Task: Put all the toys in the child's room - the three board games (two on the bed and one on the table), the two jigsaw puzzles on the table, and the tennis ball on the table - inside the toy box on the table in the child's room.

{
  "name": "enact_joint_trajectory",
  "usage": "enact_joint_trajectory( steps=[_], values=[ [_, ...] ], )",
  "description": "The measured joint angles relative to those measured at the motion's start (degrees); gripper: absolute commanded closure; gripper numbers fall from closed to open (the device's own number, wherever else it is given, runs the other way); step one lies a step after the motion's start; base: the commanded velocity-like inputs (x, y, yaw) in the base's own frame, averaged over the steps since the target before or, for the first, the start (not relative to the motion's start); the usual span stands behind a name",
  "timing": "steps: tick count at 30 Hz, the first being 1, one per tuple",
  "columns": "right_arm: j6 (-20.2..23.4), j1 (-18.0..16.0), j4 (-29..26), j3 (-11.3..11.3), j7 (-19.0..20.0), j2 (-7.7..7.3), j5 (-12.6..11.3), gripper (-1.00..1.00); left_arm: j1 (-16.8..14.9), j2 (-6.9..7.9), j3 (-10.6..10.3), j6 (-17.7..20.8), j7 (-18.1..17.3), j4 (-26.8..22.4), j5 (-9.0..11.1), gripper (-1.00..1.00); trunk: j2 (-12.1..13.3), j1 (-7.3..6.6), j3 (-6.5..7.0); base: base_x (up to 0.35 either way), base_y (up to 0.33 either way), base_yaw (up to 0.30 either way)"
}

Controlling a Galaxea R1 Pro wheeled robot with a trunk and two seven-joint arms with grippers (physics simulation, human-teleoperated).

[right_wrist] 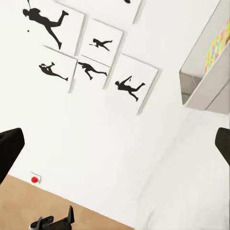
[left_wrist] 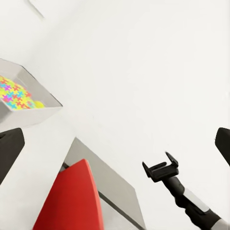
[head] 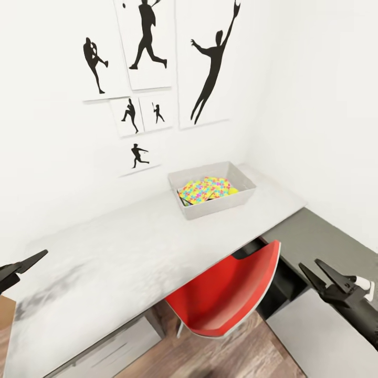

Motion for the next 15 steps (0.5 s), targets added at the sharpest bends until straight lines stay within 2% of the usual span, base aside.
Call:
enact_joint_trajectory(
  steps=[5,10,15],
  values=[
    [-2.2,0.0,0.0,0.6,0.4,0.02,1.1,-1.0,0.0,0.12,0.1,0.0,-0.9,0.0,-0.1,-1.0,0.0,0.0,0.46,0.0,0.0,-0.141],
    [-3.1,0.0,0.0,1.3,0.5,0.04,1.3,-1.0,0.0,0.15,1.1,0.0,-1.2,0.0,-0.1,-1.0,0.0,0.0,0.92,-0.016,0.0,-0.099],
    [-5.5,0.0,0.0,3.2,0.6,-0.02,1.5,-1.0,0.0,0.18,1.6,0.0,-1.3,0.0,-0.1,-1.0,0.0,0.02,1.39,-0.198,0.0,-0.024]
  ],
)
